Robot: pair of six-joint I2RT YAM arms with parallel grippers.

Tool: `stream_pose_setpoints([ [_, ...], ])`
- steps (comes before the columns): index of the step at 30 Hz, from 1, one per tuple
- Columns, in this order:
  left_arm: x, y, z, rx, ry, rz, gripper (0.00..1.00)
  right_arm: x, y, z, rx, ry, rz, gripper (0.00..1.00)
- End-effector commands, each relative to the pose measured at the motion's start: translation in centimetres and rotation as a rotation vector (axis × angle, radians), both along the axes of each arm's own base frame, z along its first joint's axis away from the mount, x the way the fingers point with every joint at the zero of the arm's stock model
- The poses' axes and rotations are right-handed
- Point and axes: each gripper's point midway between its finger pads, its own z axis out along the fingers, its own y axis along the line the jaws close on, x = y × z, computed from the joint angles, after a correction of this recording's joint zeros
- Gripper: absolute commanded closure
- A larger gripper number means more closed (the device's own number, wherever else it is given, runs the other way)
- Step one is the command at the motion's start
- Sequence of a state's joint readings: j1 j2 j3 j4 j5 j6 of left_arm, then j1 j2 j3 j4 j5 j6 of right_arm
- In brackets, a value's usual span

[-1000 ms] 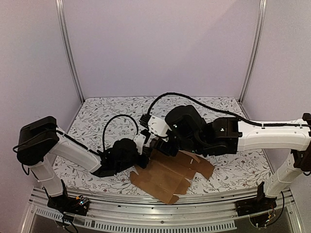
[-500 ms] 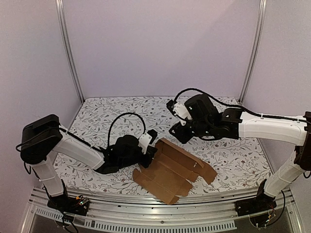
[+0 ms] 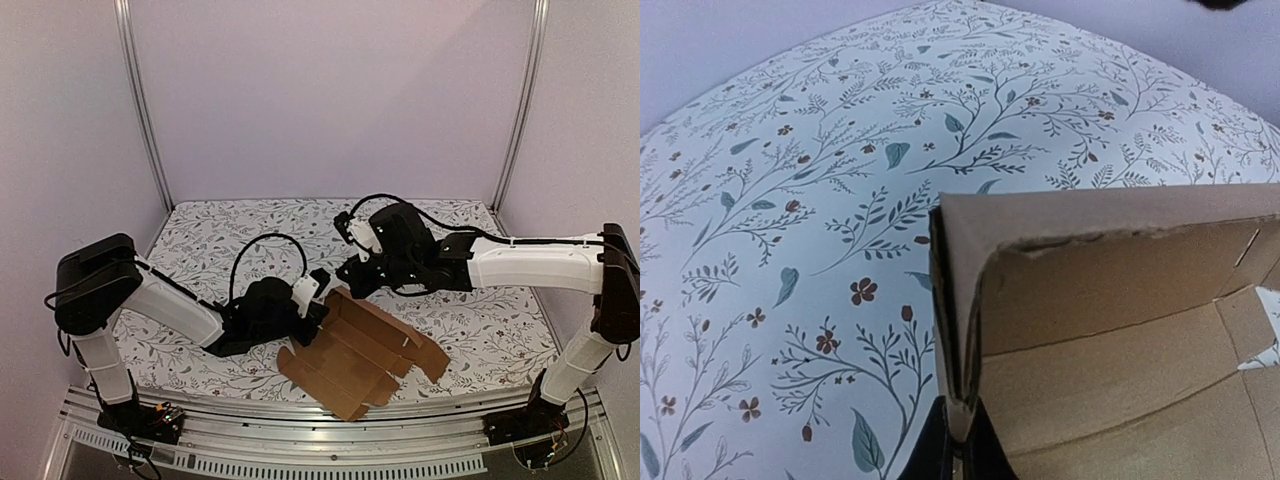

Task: Fold the paper box

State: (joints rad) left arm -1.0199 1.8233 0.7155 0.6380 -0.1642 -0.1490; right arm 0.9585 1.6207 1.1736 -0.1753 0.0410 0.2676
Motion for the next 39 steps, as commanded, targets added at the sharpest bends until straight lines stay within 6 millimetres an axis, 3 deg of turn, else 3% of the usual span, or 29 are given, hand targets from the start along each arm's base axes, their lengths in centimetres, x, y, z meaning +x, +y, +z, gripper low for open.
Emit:
stream_pose_setpoints([
  [1,-1.1,0.2,-1.9,0.030,0.048,-0.035,0.95,0.8,0.4,-1.6,0.017,0.032,-0.021,1.00],
  [9,-1.3,0.5,-2.5,0.024,0.063,-0.026,0.92,1.2,1.2,-5.5,0.001,0.096,-0.039,1.00],
  [15,-1.2,0.2,-2.6,0.022,0.069,-0.029,0.89,0.1,1.4,-7.9,0.022,0.167,-0.021,1.00],
  [27,-0.7,-0.5,-2.6,0.026,0.070,-0.026,0.86,0.0,-0.2,-10.6,-0.044,0.179,-0.091,1.00],
  [39,0.1,-1.0,-2.4,0.036,0.064,-0.006,0.85,-0.3,-0.9,-11.5,-0.123,0.119,-0.133,1.00],
])
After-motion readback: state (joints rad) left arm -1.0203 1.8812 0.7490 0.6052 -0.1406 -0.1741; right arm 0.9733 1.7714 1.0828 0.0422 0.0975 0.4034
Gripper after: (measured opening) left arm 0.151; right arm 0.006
